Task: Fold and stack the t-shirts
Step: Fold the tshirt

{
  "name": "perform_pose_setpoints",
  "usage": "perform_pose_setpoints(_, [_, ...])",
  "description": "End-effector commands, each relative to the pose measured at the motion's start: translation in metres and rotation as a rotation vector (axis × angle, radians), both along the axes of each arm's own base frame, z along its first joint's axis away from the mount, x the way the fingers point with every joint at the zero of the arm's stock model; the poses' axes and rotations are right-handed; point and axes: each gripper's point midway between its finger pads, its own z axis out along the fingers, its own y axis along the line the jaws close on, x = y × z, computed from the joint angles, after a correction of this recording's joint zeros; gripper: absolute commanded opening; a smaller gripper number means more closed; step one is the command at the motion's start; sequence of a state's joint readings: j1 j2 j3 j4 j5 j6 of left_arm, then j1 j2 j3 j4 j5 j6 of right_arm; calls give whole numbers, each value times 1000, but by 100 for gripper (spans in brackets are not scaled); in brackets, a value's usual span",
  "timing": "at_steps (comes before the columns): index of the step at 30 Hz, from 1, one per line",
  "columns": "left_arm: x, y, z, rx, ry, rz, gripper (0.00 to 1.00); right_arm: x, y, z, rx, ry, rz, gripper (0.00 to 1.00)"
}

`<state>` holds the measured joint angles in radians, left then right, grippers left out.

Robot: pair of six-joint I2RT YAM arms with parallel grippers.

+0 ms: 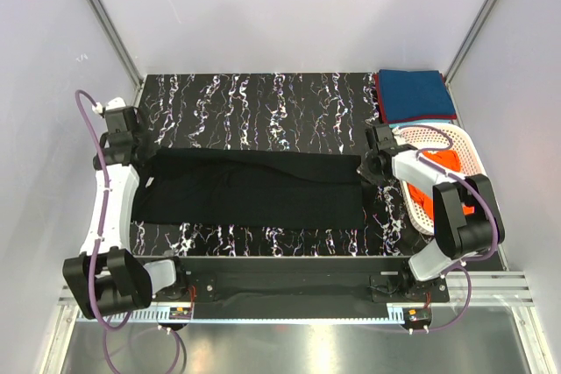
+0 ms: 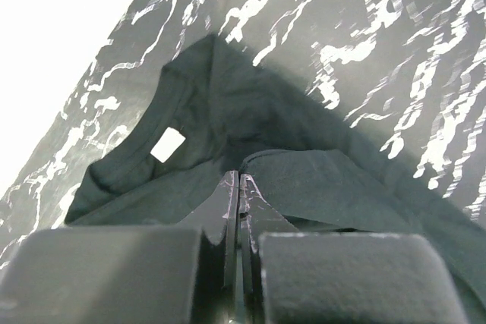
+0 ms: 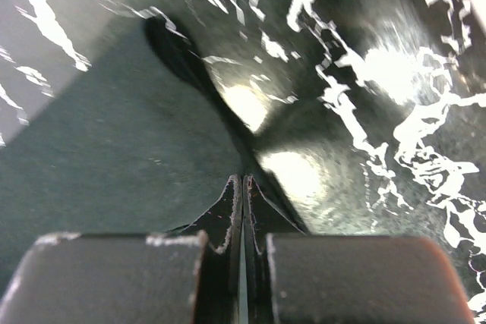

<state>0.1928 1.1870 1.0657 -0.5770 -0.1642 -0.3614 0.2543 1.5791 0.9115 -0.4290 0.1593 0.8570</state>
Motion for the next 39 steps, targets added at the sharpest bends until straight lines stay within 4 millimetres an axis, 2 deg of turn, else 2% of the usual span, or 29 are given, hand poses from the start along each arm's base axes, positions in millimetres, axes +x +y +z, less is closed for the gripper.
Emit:
perform_pose_setpoints(1, [-12,11,-11,53,21,34,0,2,3,7,28,-55,13,0])
perform_pose_setpoints(5, [-17,5,-32,25,62,20,0,1,7,4,38,-49,43,0])
perform_pose_setpoints(12, [-26,-4,-48,-8,98,-13,0,-2,1,4,18,-59,26,1])
perform_pose_setpoints(17, [-39,-19,-66,-80,122,-41,0,2,7,10,38,-62,56,27])
perform_pose_setpoints(21, [-49,-24,-78,-124,140,-10,0,4,7,25,42,-98,55,35])
perform_pose_setpoints(25, [-58,-17,-85,-116,183,57,0,7,11,45,68,-148,61,40])
perform_pose_setpoints(29, [-69,-17,-100,-144,227,115,0,12,26,62,123,-177,140,42])
perform_pose_setpoints(30, [-71,-17,-101,-146,233,120,3,13,28,65,129,-183,151,43])
perform_pose_setpoints(31, [-72,-16,-102,-142,235,128,6,16,30,69,129,-195,167,42])
perform_pose_setpoints(34, [-72,-22,-96,-175,213,123,11,18,50,77,182,-217,257,42])
perform_pose_setpoints(37, [-71,-29,-92,-218,192,122,20,18,71,79,203,-221,328,43])
perform_pose_setpoints(38, [-74,-30,-90,-227,197,131,30,18,91,85,240,-248,395,43])
perform_pose_setpoints(39, [-77,-28,-90,-229,207,158,37,16,102,81,239,-247,464,44])
